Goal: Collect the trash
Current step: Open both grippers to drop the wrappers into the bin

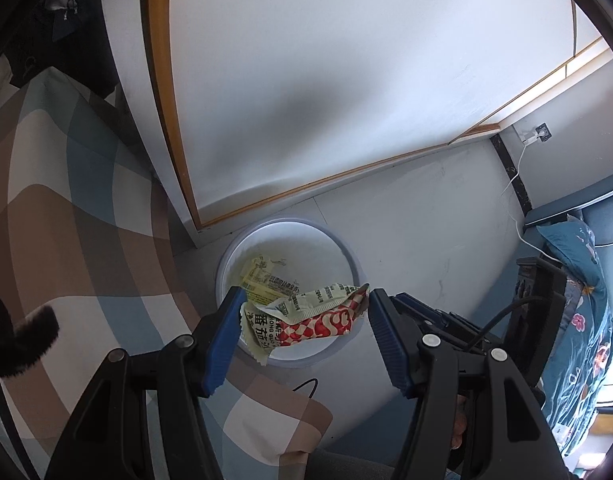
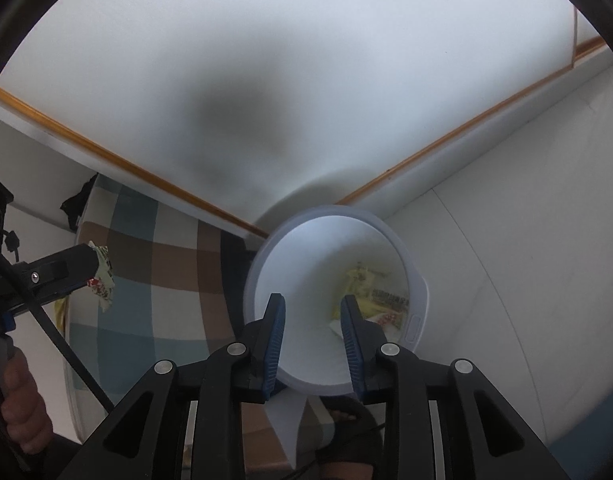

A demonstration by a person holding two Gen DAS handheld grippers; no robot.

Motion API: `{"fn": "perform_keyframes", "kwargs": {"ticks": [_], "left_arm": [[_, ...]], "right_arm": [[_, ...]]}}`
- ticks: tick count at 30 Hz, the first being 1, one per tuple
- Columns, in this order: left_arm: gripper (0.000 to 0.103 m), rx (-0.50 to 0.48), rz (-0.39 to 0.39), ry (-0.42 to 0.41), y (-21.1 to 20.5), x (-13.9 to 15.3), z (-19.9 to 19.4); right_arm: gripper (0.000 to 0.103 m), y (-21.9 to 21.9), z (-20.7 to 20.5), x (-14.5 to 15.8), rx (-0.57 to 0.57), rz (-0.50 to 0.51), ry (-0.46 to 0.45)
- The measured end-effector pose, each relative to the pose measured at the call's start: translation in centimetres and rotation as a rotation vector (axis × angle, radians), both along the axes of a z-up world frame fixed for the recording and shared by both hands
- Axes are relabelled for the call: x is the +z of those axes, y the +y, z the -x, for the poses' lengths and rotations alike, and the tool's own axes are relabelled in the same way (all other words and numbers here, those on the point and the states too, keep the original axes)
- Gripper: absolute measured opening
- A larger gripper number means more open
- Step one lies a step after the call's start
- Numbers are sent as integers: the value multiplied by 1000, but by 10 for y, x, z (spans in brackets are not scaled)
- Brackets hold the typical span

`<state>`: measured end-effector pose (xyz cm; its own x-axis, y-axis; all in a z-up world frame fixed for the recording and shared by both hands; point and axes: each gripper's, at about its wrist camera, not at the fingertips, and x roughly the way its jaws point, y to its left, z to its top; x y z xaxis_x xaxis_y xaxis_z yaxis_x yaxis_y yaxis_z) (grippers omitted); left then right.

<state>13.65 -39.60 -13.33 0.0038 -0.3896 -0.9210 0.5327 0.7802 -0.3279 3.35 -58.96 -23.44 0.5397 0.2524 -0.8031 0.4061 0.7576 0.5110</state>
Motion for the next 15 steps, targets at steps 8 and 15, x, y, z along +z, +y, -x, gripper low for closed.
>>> {"fn": "perform_keyframes", "kwargs": {"ticks": [8, 15], "left_arm": [[59, -21, -61, 44, -17, -18, 6], [59, -33, -70, 66, -33, -25, 11]], "right_arm": [[55, -12, 25, 3, -70, 12, 2], [59, -20, 45, 10, -112, -5, 0]]}}
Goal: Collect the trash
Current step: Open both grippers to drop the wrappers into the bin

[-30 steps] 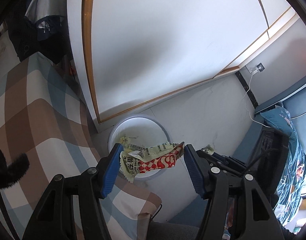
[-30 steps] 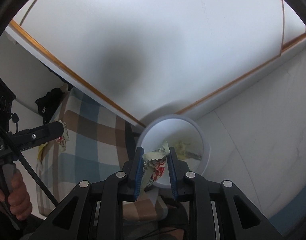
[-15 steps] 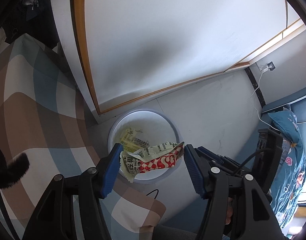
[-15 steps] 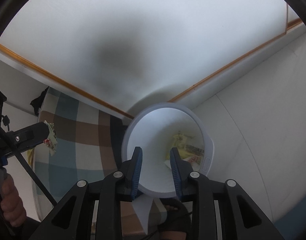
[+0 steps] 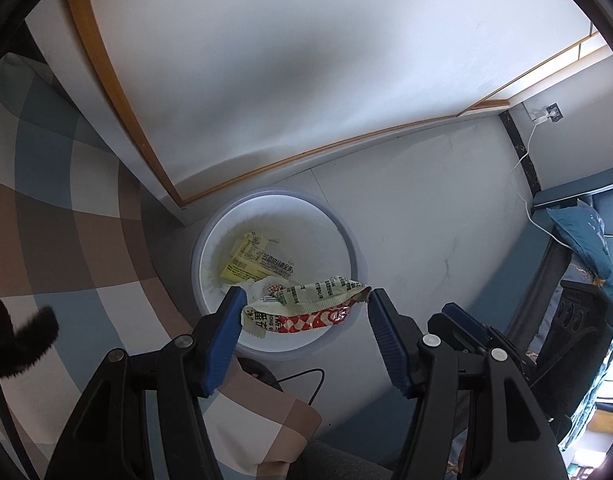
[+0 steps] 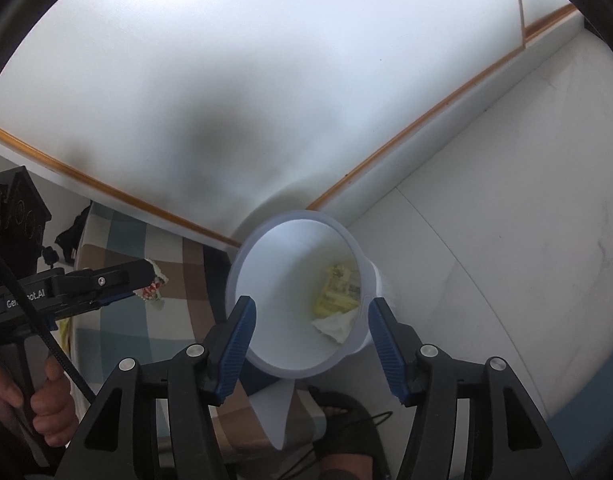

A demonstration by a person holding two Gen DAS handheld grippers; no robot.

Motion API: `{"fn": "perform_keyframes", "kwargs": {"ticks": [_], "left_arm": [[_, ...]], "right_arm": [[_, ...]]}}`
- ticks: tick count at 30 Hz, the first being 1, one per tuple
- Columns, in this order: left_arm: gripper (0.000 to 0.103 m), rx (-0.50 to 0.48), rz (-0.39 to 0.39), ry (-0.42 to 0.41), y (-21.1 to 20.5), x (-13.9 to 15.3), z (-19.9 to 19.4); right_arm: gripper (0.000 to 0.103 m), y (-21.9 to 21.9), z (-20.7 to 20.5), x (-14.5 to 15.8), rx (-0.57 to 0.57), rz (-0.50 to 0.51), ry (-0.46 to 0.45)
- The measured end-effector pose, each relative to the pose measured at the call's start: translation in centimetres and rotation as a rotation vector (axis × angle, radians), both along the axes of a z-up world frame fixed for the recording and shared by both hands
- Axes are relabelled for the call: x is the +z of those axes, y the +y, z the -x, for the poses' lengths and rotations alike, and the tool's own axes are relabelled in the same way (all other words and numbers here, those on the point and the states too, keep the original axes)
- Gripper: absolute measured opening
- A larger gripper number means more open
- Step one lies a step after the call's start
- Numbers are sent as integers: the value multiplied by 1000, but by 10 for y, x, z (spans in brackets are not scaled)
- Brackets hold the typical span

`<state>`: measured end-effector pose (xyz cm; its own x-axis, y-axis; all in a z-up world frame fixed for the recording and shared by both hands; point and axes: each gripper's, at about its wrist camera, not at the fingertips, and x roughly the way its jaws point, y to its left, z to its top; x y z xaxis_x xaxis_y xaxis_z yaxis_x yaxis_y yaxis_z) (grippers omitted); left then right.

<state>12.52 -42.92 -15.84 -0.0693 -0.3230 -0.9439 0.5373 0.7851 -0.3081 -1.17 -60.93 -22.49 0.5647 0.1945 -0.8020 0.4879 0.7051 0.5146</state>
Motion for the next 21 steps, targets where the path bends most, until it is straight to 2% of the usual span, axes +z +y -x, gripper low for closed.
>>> {"fn": "perform_keyframes", "kwargs": {"ticks": [12, 17, 21], "left_arm": [[60, 31, -38, 46, -4, -18, -7], [70, 66, -9, 47, 3, -9, -8], [72, 64, -6, 41, 4, -5, -5]], "right_arm": [[61, 4, 10, 12, -5, 27, -9], [61, 6, 12, 19, -5, 33, -22], [61, 7, 14, 23, -1, 39, -25]]}}
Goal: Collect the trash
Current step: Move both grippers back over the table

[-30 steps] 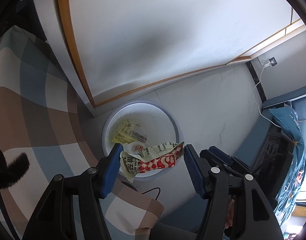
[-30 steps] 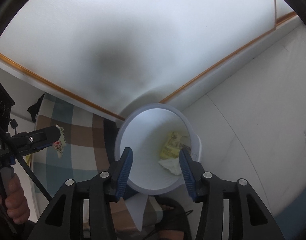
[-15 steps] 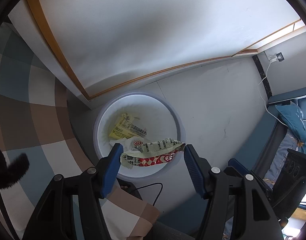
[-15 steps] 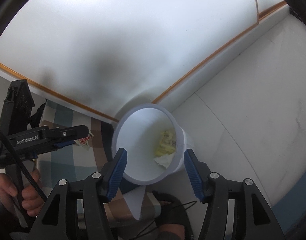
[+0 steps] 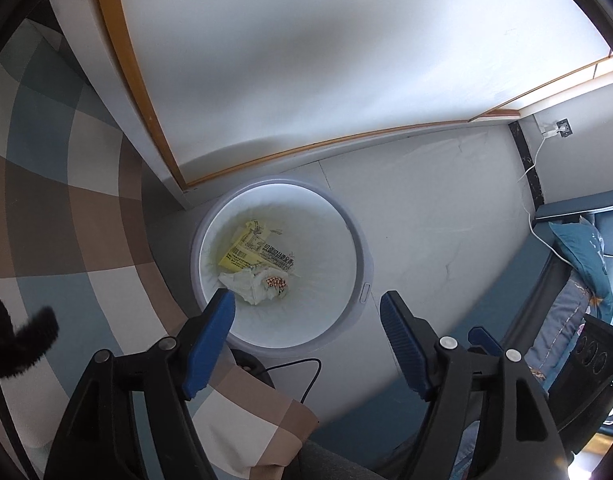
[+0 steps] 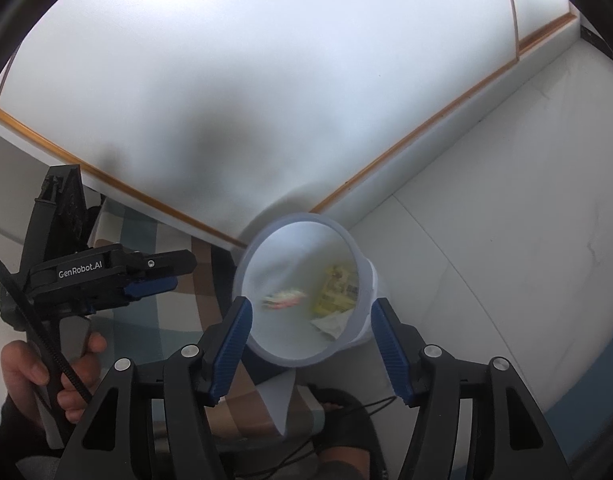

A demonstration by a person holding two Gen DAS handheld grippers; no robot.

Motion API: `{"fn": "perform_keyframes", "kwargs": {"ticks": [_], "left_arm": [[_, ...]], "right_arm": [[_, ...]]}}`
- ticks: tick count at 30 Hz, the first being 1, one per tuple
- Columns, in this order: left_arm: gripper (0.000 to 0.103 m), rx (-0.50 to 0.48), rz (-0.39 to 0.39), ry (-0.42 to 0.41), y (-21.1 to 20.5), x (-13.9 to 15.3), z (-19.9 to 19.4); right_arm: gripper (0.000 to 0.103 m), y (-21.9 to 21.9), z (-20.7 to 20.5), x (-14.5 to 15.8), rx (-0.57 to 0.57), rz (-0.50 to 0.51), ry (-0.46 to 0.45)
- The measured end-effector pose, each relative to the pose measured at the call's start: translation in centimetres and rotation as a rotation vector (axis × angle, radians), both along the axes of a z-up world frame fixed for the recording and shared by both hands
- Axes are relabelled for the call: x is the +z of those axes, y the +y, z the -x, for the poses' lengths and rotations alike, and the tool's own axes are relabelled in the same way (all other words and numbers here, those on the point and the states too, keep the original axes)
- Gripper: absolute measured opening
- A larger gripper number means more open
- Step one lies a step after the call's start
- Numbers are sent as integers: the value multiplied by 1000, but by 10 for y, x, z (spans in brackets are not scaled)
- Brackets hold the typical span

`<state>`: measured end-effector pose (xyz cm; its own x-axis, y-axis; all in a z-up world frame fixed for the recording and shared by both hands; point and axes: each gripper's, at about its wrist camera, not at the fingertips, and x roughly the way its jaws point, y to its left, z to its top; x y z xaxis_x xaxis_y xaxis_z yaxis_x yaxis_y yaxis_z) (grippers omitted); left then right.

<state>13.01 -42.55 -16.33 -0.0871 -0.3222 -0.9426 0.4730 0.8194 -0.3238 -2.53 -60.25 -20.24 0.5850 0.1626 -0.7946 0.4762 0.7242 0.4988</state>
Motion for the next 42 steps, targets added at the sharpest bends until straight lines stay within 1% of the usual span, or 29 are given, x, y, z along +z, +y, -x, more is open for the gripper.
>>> {"fn": "perform_keyframes", "kwargs": {"ticks": [3, 6, 8, 10, 12, 14, 16, 19, 22, 24, 26, 28, 33, 36, 38, 42], "left_arm": [[72, -1, -9, -22, 3, 1, 2], [72, -13, -22, -75, 6, 9, 5], [72, -21, -33, -106, 10, 14, 8], [72, -16, -31, -131, 15, 22, 10], [72, -12, -27, -178, 20, 33, 13], [73, -9, -28, -225, 23, 41, 14], [73, 6, 7, -270, 33, 53, 19], [73, 26, 22, -333, 46, 69, 23], [74, 42, 45, -373, 56, 85, 28], [75, 50, 58, -392, 63, 94, 31], [81, 60, 67, -424, 71, 101, 36], [81, 74, 77, -458, 78, 112, 38], [82, 115, 101, -513, 106, 130, 41], [82, 140, 117, -578, 126, 144, 42], [82, 167, 116, -637, 147, 152, 41], [82, 228, 123, -653, 184, 162, 36]], "right_arm": [[62, 1, 1, 4, -2, 8, -4], [64, 1, 2, 9, -11, 14, -12], [68, 1, 3, 13, -18, 14, -16], [68, 2, 4, 17, -19, 15, -22], [68, 4, 5, 23, -16, 18, -29], [71, 7, 6, 29, -13, 25, -39], [72, 9, 8, 36, -13, 34, -50], [75, 16, 12, 49, -8, 51, -67], [77, 22, 15, 61, -4, 70, -84], [79, 27, 18, 70, -2, 78, -98], [80, 32, 20, 79, -1, 88, -112], [81, 39, 22, 89, 5, 99, -127], [83, 59, 20, 114, 30, 133, -165], [85, 76, 17, 131, 52, 150, -196], [86, 87, 14, 142, 68, 154, -213], [90, 118, 7, 170, 115, 166, -273]]}}
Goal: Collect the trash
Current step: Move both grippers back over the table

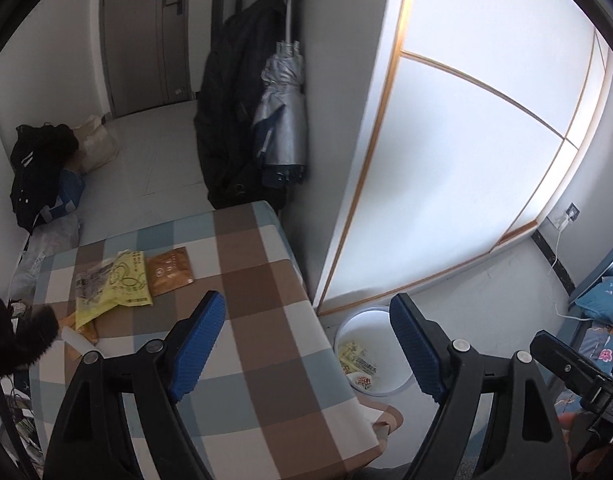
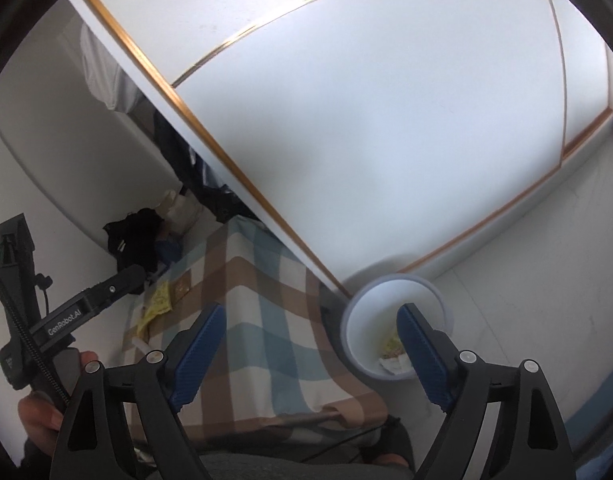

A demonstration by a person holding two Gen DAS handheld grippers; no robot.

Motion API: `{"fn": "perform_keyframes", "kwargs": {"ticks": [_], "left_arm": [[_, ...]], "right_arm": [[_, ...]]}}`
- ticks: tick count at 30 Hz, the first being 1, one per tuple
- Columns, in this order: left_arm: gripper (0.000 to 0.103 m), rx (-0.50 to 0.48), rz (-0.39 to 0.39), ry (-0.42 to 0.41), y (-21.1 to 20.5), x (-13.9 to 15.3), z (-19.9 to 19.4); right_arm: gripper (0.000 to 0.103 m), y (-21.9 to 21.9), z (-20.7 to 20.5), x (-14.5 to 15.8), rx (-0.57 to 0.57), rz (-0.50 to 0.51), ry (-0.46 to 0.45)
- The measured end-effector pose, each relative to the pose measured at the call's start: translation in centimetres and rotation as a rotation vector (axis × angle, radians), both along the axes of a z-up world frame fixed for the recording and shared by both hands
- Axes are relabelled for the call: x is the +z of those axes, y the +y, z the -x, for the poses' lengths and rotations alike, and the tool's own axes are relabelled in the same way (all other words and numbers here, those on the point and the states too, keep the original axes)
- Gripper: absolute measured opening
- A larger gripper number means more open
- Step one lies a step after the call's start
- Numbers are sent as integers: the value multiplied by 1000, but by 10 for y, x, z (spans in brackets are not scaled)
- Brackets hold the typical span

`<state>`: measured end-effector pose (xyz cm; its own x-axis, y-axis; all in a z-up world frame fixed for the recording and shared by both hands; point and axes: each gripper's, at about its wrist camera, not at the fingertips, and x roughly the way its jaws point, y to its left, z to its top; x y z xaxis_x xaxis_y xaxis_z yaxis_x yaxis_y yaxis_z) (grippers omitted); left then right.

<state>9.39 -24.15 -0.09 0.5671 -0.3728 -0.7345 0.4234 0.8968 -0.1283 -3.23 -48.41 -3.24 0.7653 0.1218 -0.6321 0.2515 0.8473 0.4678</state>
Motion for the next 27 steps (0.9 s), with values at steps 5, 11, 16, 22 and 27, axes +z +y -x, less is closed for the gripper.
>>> {"fn": "perform_keyframes", "kwargs": {"ticks": [5, 11, 16, 22, 27], "left_arm": [[82, 85, 6, -48, 49, 13, 0], [82, 175, 44, -40, 104, 20, 1], [82, 233, 55, -55, 149, 21, -5], [82, 310, 35, -40, 194, 8, -19], [82, 343, 40, 27, 217, -18, -32]], "right_arm": [[93, 48, -13, 30, 86, 40, -62], [95, 99, -36, 47, 176, 55, -81], [95, 139, -58, 52, 232, 63, -88], [95, 184, -85, 45, 307, 79, -68], [95, 213, -109, 36, 366, 100, -40]]}}
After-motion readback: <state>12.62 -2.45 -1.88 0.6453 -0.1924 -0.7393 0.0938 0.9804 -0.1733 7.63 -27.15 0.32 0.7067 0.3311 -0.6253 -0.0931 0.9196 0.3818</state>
